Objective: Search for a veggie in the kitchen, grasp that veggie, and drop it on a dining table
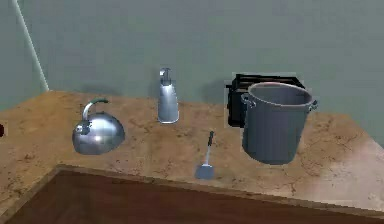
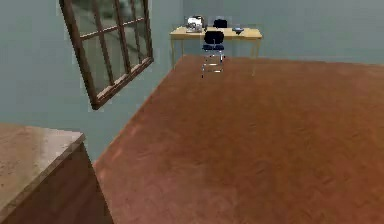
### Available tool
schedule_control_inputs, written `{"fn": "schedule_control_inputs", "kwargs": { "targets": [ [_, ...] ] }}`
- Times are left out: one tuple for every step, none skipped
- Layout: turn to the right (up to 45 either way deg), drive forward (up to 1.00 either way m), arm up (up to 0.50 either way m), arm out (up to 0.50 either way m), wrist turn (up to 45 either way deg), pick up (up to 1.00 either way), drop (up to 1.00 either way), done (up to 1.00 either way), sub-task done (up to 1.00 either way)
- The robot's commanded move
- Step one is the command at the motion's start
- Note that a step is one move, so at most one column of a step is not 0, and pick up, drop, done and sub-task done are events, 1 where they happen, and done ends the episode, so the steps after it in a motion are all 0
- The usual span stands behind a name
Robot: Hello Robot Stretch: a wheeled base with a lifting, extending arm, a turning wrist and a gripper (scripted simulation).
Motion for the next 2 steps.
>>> {"fn": "schedule_control_inputs", "kwargs": {
  "targets": [
    [-42.0, 0.0, 0.0, 0.0, 0.0, 0.0, 0.0, 0.0, 0.0],
    [0.0, 0.25, 0.0, 0.0, 0.0, 0.0, 0.0, 0.0, 0.0]
  ]
}}
